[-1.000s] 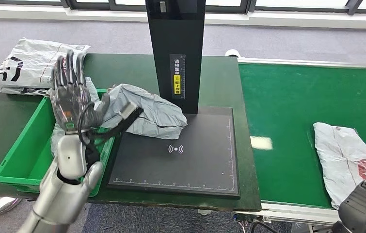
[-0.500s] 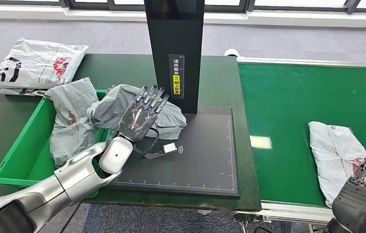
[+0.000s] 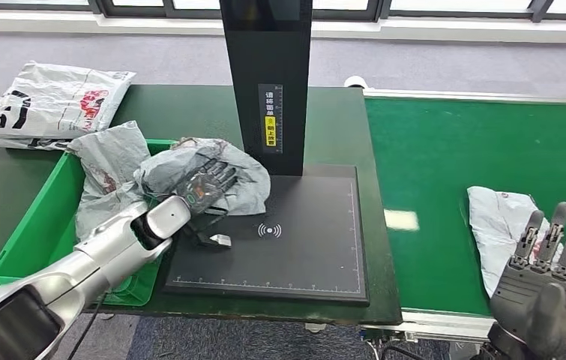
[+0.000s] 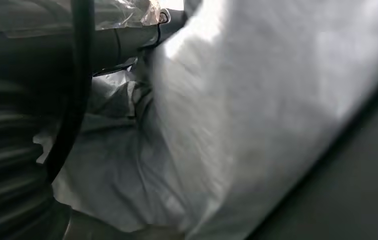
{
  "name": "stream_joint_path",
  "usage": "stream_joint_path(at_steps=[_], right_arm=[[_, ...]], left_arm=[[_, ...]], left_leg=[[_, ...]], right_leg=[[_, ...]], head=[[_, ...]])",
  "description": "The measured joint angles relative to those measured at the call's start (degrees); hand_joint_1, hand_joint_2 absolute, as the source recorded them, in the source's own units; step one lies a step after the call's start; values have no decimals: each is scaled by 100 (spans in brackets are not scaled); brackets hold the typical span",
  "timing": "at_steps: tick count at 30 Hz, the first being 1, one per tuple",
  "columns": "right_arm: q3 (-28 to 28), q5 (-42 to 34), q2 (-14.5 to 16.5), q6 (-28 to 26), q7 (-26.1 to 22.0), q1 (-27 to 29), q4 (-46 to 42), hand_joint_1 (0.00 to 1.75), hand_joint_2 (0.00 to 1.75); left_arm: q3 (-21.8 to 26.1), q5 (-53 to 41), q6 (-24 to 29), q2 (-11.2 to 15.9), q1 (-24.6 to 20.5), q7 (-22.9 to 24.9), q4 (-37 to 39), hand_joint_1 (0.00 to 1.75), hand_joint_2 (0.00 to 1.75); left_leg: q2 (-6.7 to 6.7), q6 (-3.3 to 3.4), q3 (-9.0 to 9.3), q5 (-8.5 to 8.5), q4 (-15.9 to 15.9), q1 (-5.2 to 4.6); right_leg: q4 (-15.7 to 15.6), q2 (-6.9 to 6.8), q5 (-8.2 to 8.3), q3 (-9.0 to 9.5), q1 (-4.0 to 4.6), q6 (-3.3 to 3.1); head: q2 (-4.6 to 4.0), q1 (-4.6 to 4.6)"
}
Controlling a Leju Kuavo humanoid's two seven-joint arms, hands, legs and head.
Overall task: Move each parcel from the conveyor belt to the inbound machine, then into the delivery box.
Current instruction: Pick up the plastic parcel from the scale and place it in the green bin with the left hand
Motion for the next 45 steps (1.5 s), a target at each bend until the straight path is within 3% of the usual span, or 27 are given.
stream_joint_path(at_steps=[9,25,26,29,30,38,45], right_arm=[[0,4,8,43,70,-244,223,0,175],[0,-8,8,44,86,-322,304,0,175],[0,-12,8,44,86,-321,304,0,175],[0,-69,6,31,78,-304,304,0,175],[0,-102,2,18,71,-290,304,0,175],[0,-267,-84,-165,-26,-180,304,0,175],[0,-332,-147,-130,-110,-94,304,0,175]], left_arm=[[426,432,-653,2,-343,-728,745,0,175],[601,518,-741,-42,-445,-821,1073,3,175],[617,580,-800,-50,-459,-888,1089,15,175],[683,764,-949,-89,-540,-1075,1165,142,175],[692,787,-939,-101,-564,-1089,1189,174,175],[696,1037,-613,-168,-655,-1186,1171,175,175],[696,1235,-237,-64,-395,-1072,382,175,175]], left_leg=[[13,-26,9,6,-3,12],[16,-40,16,15,-9,16],[16,-40,17,15,-9,16],[16,-40,18,15,-9,16],[16,-40,18,15,-9,16],[11,-40,16,15,-9,15],[-6,-39,6,16,-9,12]], right_leg=[[4,14,10,2,3,-18],[10,17,13,0,4,-24],[10,17,13,0,4,-24],[10,17,13,1,4,-24],[10,17,13,0,4,-24],[10,14,13,-2,3,-24],[10,-1,12,-5,3,-23]], head=[[0,-1],[0,-1],[0,-1],[0,-1],[0,-1],[0,1],[0,1]])
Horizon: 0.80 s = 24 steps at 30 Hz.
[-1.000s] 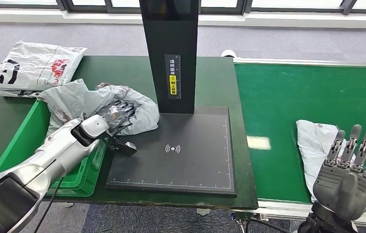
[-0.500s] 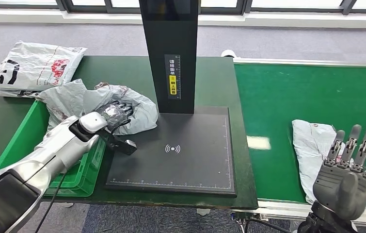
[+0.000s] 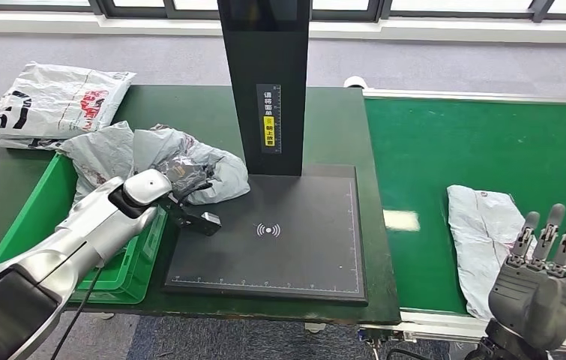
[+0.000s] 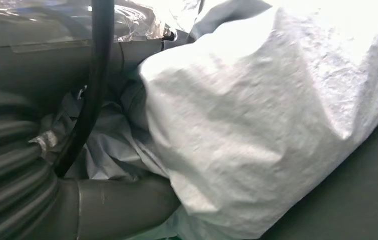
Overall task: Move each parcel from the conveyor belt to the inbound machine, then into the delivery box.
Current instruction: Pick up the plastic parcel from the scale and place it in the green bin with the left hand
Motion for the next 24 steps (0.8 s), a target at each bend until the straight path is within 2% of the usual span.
stream_joint_path(at_steps=[9,13,24], right_arm=[[0,130,0,73,15,3,-1,0,175],[0,150,2,80,15,5,-2,0,175],[0,159,2,80,16,7,-2,0,175]], left_arm=[[51,-537,255,273,765,630,-1806,175,175],[169,-667,282,362,1010,729,-2478,175,175],[284,-717,327,488,1172,761,-3028,175,175]], left_leg=[[-16,2,-21,0,1,-5],[-24,3,-28,0,1,-7],[-24,3,-30,1,1,-8]], right_leg=[[-1,-15,-4,-14,0,3],[-1,-21,-5,-19,0,5],[-1,-24,-5,-24,1,5]], head=[[0,0],[0,1],[0,-1]])
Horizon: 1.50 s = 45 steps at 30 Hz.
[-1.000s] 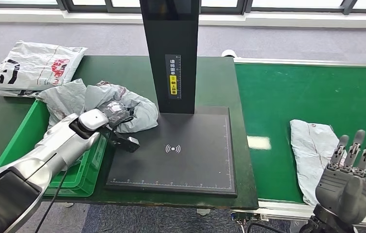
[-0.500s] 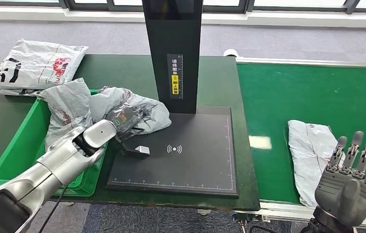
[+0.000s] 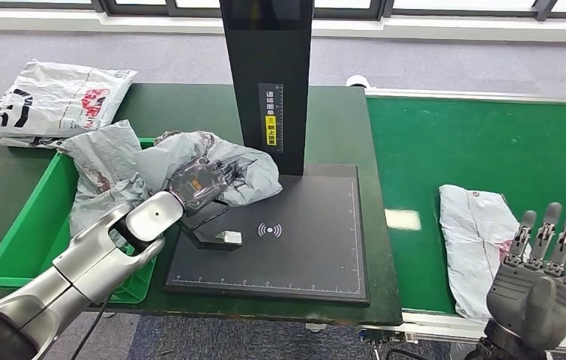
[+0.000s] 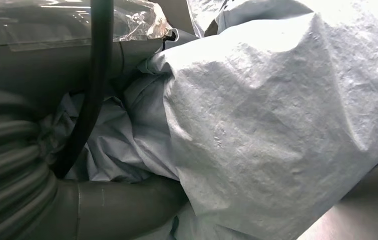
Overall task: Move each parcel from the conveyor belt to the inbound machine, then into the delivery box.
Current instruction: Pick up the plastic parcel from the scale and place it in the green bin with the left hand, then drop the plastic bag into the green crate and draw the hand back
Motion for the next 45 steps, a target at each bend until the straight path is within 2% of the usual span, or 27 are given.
stream_joint_path(at_steps=[3,6,12,16,22,25,28,31,35,45], right_arm=[[0,11,0,-7,-1,2,-1,0,175],[0,15,0,-63,2,16,-8,0,175],[0,19,1,-303,48,89,-87,0,175],[0,52,30,-420,74,121,-138,0,175],[0,29,60,-444,112,204,-213,0,175],[0,27,85,-435,147,262,-240,0,175],[-3,51,116,-410,180,308,-280,0,175],[-40,113,179,-331,211,330,-337,0,175],[-141,221,309,-191,291,330,-393,0,175],[-243,268,473,-130,305,322,-427,0,175]], left_arm=[[83,-66,209,19,86,102,-165,175,175],[395,-28,498,75,290,231,-666,175,175],[1665,74,1035,180,621,160,-2038,175,175],[2555,-347,1379,134,771,168,-2589,175,175],[3437,-538,1293,154,777,560,-2710,175,175],[3886,-539,1155,285,769,707,-2616,175,175],[4260,-540,740,461,785,821,-2457,175,175],[4474,-540,239,680,878,1082,-2257,175,175],[4507,-541,-199,887,1052,1388,-1915,175,175],[4505,-541,-335,1010,1175,1444,-1559,175,175]], left_leg=[[1,0,-1,0,0,-1],[3,0,-6,0,0,-1],[7,0,-16,-1,0,-1],[9,0,-16,-1,0,2],[13,-3,-15,1,-1,6],[18,-4,-14,2,-1,7],[18,-6,-15,2,-1,10],[19,-7,-16,2,-1,11],[15,-7,-19,2,-1,11],[14,-6,-25,2,0,8]], right_leg=[[0,1,0,-1,0,0],[0,3,0,-7,0,0],[0,5,-2,-18,0,-2],[0,6,-5,-21,1,-6],[2,8,-4,-19,7,-10],[2,13,-3,-21,7,-12],[2,12,-5,-22,8,-15],[2,13,-6,-26,8,-16],[2,11,-7,-27,10,-16],[1,9,-6,-28,13,-15]], head=[[0,1],[0,1],[0,0],[0,0],[0,0],[0,0],[0,0],[0,0],[0,0],[0,0]])
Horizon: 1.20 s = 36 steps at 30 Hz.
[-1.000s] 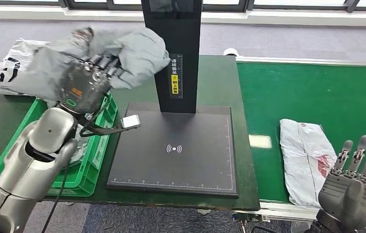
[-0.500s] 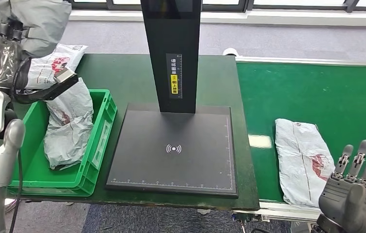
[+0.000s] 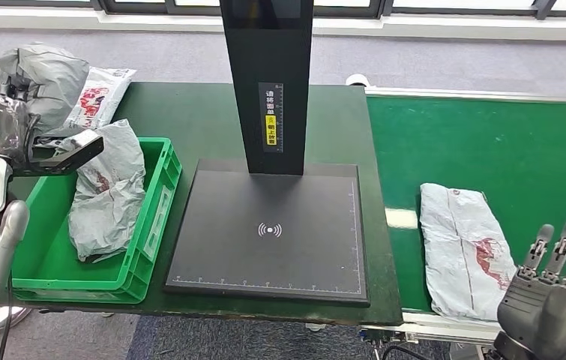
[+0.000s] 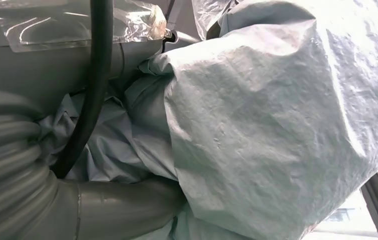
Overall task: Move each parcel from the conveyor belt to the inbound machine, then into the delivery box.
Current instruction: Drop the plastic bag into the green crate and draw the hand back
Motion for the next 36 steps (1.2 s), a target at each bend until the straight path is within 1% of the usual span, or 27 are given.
stream_joint_path(at_steps=[2,5,7,10,13,16,21,24,26,28,29,30,33,36], right_arm=[[-4,20,14,28,12,-7,-5,0,175],[-27,68,48,111,65,-22,-8,0,175],[-67,79,66,154,88,-23,-8,0,175],[-120,57,78,171,82,-23,-8,0,175],[-173,-37,79,171,79,-24,-8,0,175],[-194,-155,78,171,79,-33,3,0,175],[-198,-290,69,172,71,-58,56,0,175],[-201,-345,45,175,59,-66,87,0,175],[-202,-362,30,175,57,-84,97,0,175],[-203,-366,19,173,59,-112,110,0,175],[-204,-368,12,170,60,-121,117,0,175],[-204,-369,5,167,61,-126,121,0,175],[-205,-370,-5,165,61,-128,123,0,175],[-207,-366,-5,165,62,-128,123,0,175]], left_arm=[[-2,-1,-156,21,6,19,32,175,175],[-2,-2,-598,41,117,-72,84,175,175],[15,4,-873,10,304,-388,108,175,175],[57,188,-1187,-68,668,-1105,98,175,175],[93,843,-1497,-89,1031,-1723,-64,175,175],[127,1689,-1863,-15,1460,-2153,-443,175,175],[252,2672,-2270,250,2116,-2487,-1151,175,175],[296,3123,-2459,399,2364,-2599,-1492,175,175],[302,3323,-2544,465,2450,-2637,-1650,133,175],[301,3446,-2571,513,2507,-2653,-1782,45,175],[301,3486,-2565,530,2517,-2655,-1838,23,175],[299,3509,-2548,541,2511,-2651,-1878,0,131],[283,3489,-2433,543,2445,-2574,-1923,0,0],[262,3434,-2251,539,2355,-2474,-1925,0,0]], left_leg=[[0,0,0,-1,0,0],[3,-1,3,-4,0,1],[3,-2,4,-4,0,2],[4,-2,2,-4,-1,3],[7,-2,-1,-6,-1,3],[8,-2,-3,-11,-1,2],[0,0,-4,-17,-1,2],[-19,2,-3,-17,-1,2],[-31,2,-3,-17,-1,2],[-33,2,-2,-17,0,2],[-33,2,-1,-17,0,2],[-33,2,-1,-17,0,2],[-33,2,0,-17,0,-1],[-32,2,2,-17,0,-1]], right_leg=[[0,0,0,0,-1,0],[0,3,-1,-1,-5,-1],[0,3,-1,-1,-6,-1],[0,3,-2,-2,-5,-2],[0,6,-2,-4,-5,-2],[0,9,-5,-5,-5,-1],[-1,-2,-18,-2,-5,-2],[-1,-21,-27,6,-2,0],[-1,-29,-29,11,0,0],[-1,-30,-30,12,1,0],[-1,-29,-30,12,0,0],[-1,-29,-30,12,-1,0],[-1,-29,-29,12,-3,0],[-1,-28,-29,12,-3,-1]], head=[[0,0],[0,0],[0,0],[0,0],[0,0],[0,0],[0,0],[0,0],[0,0],[0,0],[0,0],[0,0],[0,0],[0,0]])
